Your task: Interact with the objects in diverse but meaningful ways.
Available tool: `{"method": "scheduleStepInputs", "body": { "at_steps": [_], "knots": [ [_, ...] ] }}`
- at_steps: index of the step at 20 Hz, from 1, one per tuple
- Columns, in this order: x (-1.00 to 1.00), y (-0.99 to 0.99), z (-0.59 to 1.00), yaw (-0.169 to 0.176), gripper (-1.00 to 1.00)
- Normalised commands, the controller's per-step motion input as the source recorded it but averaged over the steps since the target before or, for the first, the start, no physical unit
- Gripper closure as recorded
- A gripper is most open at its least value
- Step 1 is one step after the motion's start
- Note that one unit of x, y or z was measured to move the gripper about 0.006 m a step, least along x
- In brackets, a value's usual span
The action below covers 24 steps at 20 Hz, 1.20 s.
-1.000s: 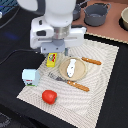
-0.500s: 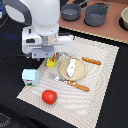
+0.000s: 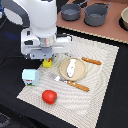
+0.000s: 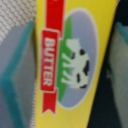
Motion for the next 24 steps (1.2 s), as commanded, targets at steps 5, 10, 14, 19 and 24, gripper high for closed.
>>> {"method": "scheduleStepInputs", "body": {
  "at_steps": [5, 10, 14, 19, 24],
  "knots": [
    [0.14, 0.54, 0.92, 0.010, 1.00],
    [0.57, 0.79, 1.00, 0.022, 1.00],
    [0.71, 0.72, 0.76, 0.006, 1.00],
    [0.79, 0.60, 0.21, 0.026, 1.00],
    [0.75, 0.21, -0.33, 0.074, 1.00]
  ]
}}
